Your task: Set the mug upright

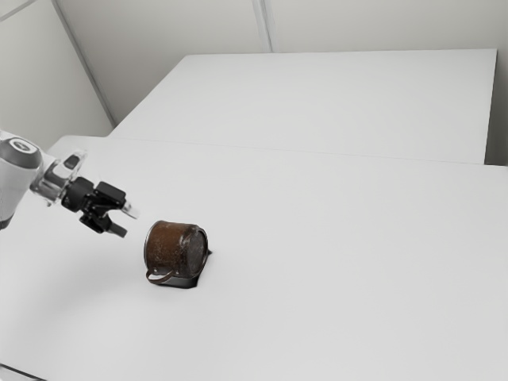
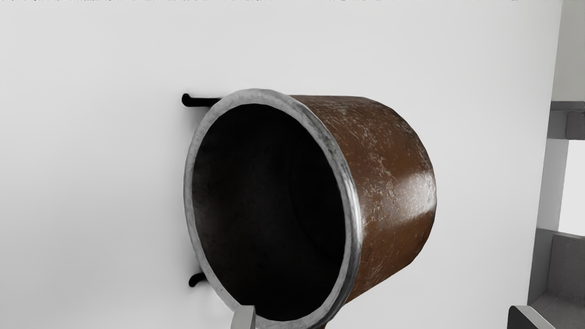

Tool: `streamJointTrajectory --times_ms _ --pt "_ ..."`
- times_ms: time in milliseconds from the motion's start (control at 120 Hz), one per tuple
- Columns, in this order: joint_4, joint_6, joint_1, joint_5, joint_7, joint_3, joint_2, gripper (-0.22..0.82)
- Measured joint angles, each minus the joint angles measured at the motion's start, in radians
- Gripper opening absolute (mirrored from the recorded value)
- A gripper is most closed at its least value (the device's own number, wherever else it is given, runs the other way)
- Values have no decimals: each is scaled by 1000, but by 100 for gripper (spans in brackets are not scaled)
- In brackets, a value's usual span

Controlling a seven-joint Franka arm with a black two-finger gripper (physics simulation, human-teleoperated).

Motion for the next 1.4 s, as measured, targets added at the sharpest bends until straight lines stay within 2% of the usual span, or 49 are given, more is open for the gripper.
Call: streamJointTrajectory --times_ms 325,925,1042,1400 --pt "-2 -53 -5 -157 150 0 123 60" --pt "-17 -164 -4 -310 291 -14 201 60" --pt "-18 -168 -4 -316 309 -14 205 52" --pt "-17 -171 -2 -326 348 -14 207 14"
